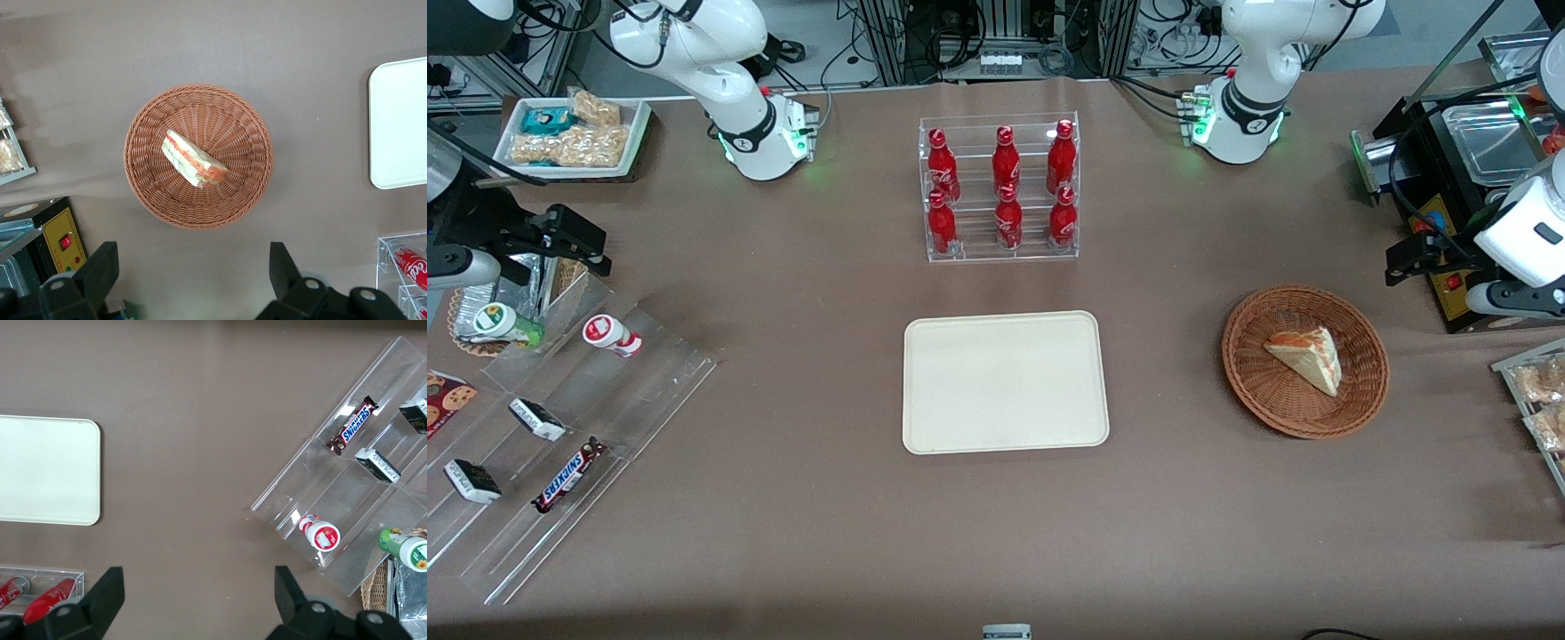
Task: Place sandwich from basket to tray
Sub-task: 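Move the left gripper over the wrapped sandwich in the wicker basket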
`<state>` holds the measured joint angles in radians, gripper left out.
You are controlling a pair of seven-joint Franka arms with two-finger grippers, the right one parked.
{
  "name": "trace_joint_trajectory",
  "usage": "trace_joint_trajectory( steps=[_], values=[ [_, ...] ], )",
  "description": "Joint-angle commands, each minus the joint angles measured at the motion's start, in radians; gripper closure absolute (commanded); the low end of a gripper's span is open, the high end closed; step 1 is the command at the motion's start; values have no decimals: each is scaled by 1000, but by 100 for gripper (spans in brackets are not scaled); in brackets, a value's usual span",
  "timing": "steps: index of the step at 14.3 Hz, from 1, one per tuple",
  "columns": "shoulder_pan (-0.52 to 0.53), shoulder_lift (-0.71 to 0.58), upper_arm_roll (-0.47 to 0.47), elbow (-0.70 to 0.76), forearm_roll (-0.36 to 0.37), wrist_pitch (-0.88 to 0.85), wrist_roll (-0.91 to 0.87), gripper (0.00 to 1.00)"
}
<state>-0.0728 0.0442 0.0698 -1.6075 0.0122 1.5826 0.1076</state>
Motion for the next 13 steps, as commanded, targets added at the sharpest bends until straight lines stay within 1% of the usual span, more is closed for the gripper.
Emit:
trace_joint_trajectory(
  steps=[1, 8, 13],
  values=[
    [-1, 0, -1, 5, 2, 7, 14, 0],
    [-1, 19, -1, -6, 2, -6, 14, 0],
    [1, 43, 1, -89, 8, 17, -11, 0]
  ],
)
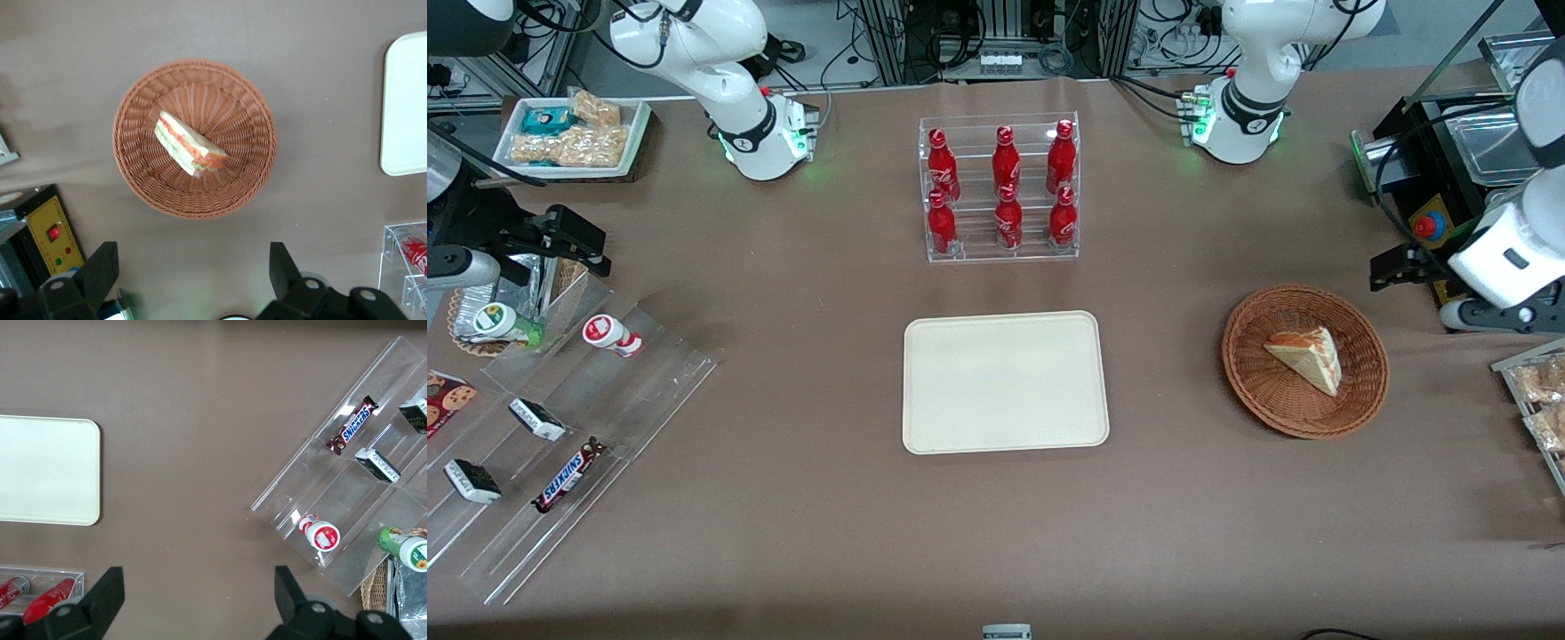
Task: Place sandwich from basket to tray
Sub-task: 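Move the left gripper over the wrapped sandwich in the wicker basket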
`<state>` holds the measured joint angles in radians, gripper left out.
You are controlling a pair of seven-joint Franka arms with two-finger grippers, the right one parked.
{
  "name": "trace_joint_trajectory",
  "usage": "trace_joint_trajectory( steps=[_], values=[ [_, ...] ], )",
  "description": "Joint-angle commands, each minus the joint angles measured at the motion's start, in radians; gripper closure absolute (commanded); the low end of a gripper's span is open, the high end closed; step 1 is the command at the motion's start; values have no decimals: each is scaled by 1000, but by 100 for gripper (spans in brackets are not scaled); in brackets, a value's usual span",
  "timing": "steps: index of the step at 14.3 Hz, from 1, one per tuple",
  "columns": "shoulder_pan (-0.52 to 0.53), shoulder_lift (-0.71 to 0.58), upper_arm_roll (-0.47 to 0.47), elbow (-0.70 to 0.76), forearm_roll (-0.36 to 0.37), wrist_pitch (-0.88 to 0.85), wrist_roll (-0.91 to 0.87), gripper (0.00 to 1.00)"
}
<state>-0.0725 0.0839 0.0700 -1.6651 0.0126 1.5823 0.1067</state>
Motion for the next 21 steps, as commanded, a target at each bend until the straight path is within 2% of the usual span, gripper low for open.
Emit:
trace_joint_trajectory(
  steps=[1, 5, 8, 16, 21],
  values=[
    [2, 14, 1, -47, 7, 36, -31, 0],
    [5, 30, 2, -194, 7, 192, -54, 0],
    [8, 31, 4, -304, 7, 332, -138, 0],
    [8, 59, 5, -487, 9, 648, -854, 0],
    [10, 144, 10, -495, 105, 671, -1042, 0]
  ],
)
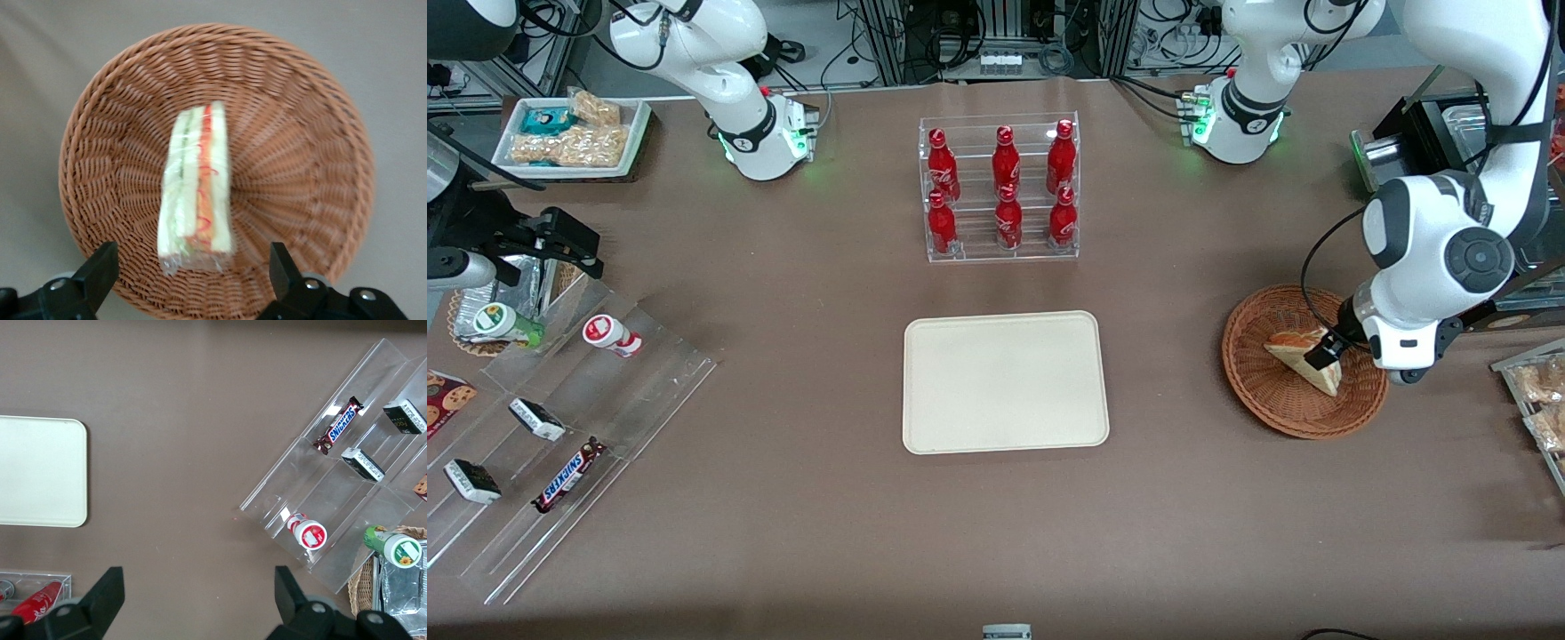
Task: Place sandwich from basket to tray
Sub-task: 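Lower the left gripper and close it on the sandwich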
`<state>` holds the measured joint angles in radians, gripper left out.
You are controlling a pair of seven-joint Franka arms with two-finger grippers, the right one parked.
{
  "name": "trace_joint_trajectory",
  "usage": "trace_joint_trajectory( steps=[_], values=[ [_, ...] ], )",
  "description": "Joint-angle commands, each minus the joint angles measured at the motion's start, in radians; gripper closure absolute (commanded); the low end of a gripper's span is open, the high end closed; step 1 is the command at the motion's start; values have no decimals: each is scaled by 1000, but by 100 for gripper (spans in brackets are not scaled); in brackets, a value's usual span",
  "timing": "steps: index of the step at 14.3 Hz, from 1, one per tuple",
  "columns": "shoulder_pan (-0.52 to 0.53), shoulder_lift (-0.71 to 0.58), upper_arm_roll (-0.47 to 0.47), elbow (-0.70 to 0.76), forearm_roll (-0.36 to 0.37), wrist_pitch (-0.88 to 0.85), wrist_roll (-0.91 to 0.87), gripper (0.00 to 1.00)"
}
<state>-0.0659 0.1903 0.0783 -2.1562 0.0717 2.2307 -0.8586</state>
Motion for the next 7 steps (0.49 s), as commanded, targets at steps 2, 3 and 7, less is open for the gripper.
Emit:
trace_joint_trajectory(
  steps=[2, 3, 7],
  values=[
    [3, 60, 1, -11, 62, 55, -108, 0],
    [3, 66, 1, -25, 62, 94, -149, 2],
    [2, 106, 0, -27, 63, 158, -379, 98]
  ],
)
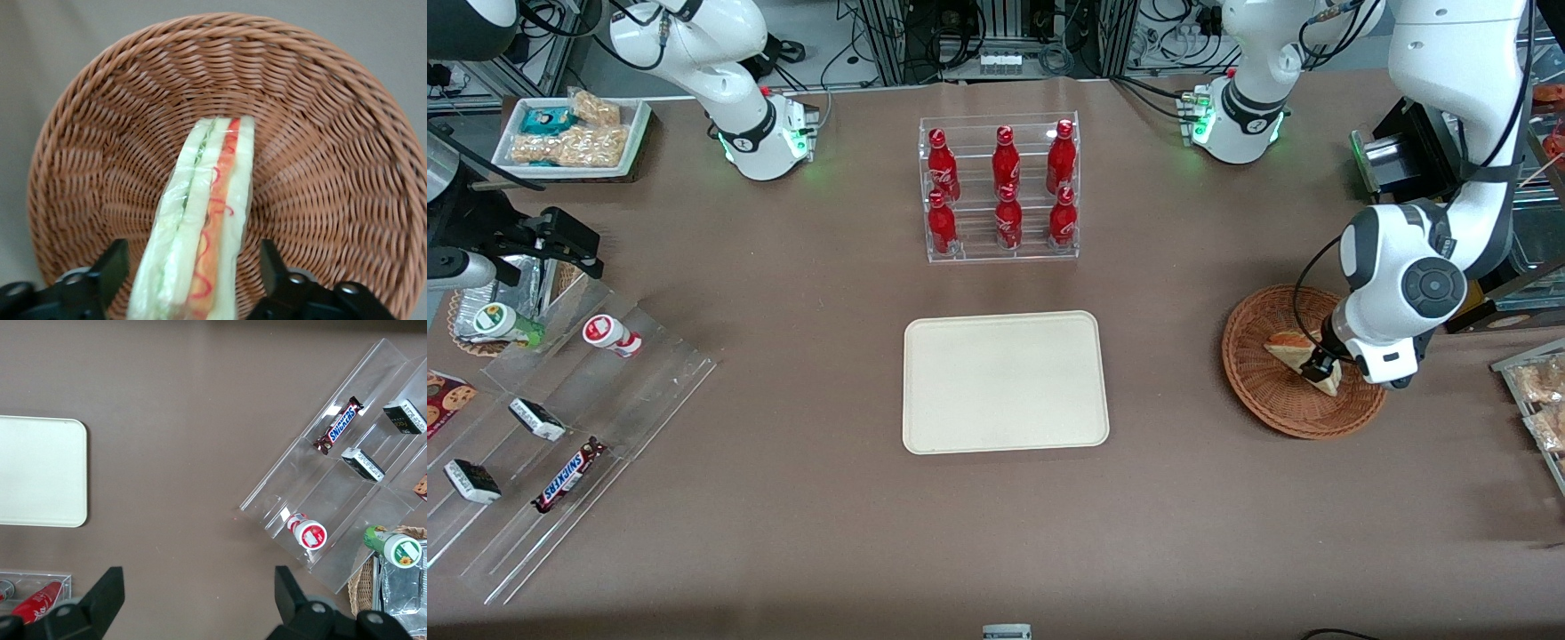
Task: Place sandwich from basket to tray
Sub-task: 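Lower the left gripper and close it on the sandwich, then lift the sandwich and carry it over the cream tray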
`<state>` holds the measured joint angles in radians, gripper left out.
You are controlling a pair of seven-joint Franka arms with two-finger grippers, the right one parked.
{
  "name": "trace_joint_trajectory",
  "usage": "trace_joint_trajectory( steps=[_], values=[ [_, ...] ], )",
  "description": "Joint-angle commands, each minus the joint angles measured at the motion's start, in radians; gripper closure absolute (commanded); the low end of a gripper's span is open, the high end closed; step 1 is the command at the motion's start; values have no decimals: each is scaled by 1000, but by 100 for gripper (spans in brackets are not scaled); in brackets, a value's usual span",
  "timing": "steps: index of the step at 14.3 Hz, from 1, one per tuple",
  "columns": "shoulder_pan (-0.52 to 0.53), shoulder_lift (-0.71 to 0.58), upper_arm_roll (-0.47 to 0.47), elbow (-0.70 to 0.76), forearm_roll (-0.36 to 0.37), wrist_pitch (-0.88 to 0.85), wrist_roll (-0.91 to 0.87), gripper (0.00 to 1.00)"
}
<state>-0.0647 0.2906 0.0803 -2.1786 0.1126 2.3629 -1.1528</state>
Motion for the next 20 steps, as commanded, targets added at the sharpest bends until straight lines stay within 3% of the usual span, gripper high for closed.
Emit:
trace_joint_trajectory(
  steps=[1, 3, 6, 8, 11, 16, 20],
  values=[
    [0, 1, -2, 0, 22, 16, -84, 99],
    [-4, -19, -4, 35, 22, -40, -76, 100],
    [-15, -14, -40, 201, 2, -261, -47, 100],
    [-17, -10, -79, 287, -52, -339, -36, 100],
    [-18, 21, -181, 348, -90, -337, -34, 100],
    [-26, 212, -425, 541, -79, -335, -16, 98],
    [-154, 294, -455, 615, -42, -309, 96, 96]
  ],
)
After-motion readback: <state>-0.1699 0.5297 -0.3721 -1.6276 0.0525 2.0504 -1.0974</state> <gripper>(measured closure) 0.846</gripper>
